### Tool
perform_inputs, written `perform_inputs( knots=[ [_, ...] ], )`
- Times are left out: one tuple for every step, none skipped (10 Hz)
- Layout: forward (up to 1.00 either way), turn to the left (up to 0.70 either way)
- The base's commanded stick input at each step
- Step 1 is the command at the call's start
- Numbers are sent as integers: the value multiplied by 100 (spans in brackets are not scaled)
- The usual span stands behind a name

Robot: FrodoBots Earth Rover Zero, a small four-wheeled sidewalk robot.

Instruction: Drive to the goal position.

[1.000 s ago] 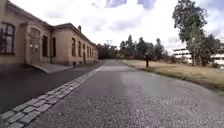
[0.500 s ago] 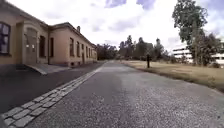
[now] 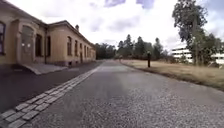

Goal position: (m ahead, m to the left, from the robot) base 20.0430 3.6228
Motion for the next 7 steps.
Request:
perform_inputs(
  knots=[
    [70, 0],
    [70, 0],
    [70, 0],
    [70, 0],
    [70, 0],
    [70, 0],
    [70, 8]
  ],
)
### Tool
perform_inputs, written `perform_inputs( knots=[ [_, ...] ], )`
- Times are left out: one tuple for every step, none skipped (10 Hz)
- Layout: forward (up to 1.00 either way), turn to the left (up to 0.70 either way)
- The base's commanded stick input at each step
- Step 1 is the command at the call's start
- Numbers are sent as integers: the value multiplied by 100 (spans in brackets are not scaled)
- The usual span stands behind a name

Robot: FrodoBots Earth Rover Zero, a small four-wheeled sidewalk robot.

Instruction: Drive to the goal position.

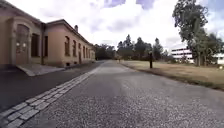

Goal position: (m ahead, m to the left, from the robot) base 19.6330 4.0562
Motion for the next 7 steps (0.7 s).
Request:
perform_inputs(
  knots=[
    [70, 14],
    [70, 14],
    [70, 14],
    [70, 14],
    [70, 14],
    [70, 10],
    [70, 2]
  ],
)
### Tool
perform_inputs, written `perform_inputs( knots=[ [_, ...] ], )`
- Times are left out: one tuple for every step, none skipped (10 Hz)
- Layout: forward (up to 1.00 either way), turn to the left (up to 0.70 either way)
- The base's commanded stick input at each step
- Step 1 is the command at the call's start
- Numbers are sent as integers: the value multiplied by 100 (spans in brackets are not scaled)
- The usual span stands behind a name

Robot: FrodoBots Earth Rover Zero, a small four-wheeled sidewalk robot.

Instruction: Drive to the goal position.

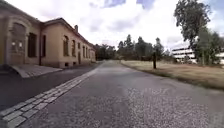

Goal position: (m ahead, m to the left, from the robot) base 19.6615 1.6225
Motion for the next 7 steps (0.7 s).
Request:
perform_inputs(
  knots=[
    [70, 0],
    [70, 0],
    [70, 0],
    [70, 0],
    [70, 0],
    [70, 0],
    [70, 0]
  ],
)
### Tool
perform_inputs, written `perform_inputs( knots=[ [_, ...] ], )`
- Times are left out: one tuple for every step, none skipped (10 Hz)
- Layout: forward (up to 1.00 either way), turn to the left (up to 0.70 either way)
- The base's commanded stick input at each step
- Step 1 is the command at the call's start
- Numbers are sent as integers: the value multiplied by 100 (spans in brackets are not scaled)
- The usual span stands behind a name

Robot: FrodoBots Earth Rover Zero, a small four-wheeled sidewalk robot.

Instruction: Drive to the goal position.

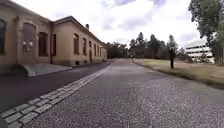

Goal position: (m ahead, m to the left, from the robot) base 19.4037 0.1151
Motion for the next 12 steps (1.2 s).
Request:
perform_inputs(
  knots=[
    [70, 0],
    [70, 0],
    [70, 0],
    [70, 0],
    [70, 0],
    [70, 0],
    [70, 0],
    [70, 0],
    [70, 0],
    [70, 0],
    [70, 0],
    [70, 0]
  ],
)
